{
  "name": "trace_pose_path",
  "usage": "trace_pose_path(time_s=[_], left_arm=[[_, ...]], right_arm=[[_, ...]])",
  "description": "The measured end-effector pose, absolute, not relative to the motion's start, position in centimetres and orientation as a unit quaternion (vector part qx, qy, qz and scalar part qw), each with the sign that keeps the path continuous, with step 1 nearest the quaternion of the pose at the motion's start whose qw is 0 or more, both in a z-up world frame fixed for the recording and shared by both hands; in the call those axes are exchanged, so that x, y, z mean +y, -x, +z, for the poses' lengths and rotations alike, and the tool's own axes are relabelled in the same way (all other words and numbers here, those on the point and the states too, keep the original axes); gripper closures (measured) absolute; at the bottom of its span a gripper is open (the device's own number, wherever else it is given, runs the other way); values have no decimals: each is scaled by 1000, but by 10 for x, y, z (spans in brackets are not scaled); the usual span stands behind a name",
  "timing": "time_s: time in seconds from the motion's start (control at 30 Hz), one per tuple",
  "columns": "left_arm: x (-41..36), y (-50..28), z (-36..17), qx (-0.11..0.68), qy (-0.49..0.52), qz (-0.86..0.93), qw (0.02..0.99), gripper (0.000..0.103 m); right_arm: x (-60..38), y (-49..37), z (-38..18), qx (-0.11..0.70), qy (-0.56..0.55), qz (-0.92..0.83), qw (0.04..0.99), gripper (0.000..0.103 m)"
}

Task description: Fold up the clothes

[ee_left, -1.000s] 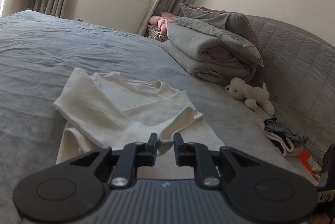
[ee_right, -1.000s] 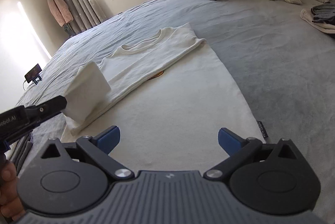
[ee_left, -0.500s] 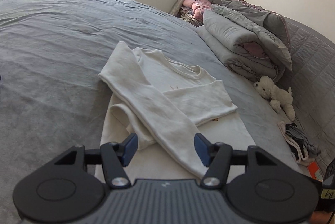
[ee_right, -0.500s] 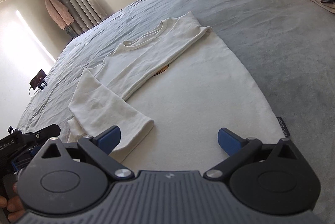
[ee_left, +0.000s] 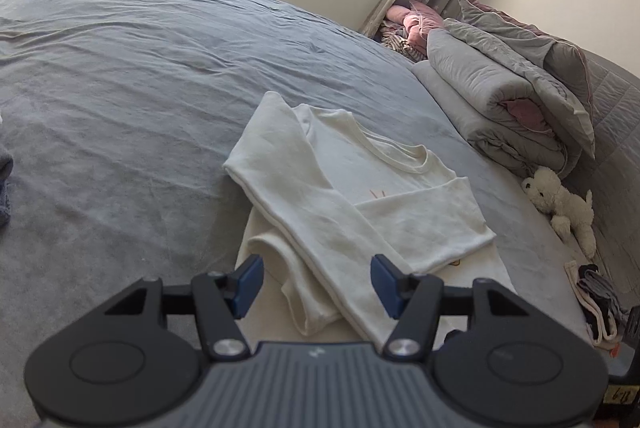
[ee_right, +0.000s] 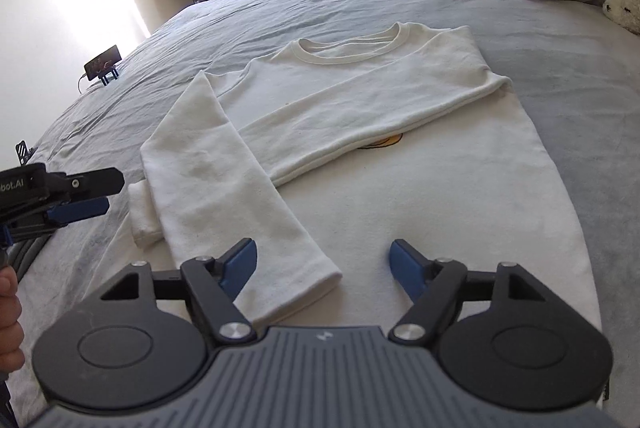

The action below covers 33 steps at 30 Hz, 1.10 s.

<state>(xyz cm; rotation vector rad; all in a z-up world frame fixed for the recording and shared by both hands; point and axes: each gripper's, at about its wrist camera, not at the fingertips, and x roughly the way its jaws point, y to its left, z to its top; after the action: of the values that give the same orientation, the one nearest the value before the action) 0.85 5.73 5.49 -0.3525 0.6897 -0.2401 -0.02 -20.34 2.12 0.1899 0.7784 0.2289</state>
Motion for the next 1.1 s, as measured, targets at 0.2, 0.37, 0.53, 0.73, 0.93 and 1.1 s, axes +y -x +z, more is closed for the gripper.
trace_pose_path(time_s=[0.2, 0.37, 0.53, 0.73, 0.93, 1.1], left_arm=[[47, -14, 56, 322, 161, -131, 924, 42], [48, -18, 49, 330, 152, -121, 924, 42], [43, -16, 46, 332, 140, -127, 924, 42], [43, -18, 39, 355, 129, -114, 919, 42], [42, -22, 30, 382, 106, -93, 913, 42], [45, -23, 31, 388, 115, -91, 910, 42]], right_arm=[[-201, -1, 24, 376, -54, 104, 919, 86], [-206, 0, 36, 363, -83, 121, 920, 95], [-211, -2, 34, 367, -106, 111, 917, 47], [-199, -1, 26, 367, -76, 119, 919, 47], [-182, 3, 22, 360, -21, 119, 925, 77], [-189, 3, 28, 353, -37, 115, 928, 94]])
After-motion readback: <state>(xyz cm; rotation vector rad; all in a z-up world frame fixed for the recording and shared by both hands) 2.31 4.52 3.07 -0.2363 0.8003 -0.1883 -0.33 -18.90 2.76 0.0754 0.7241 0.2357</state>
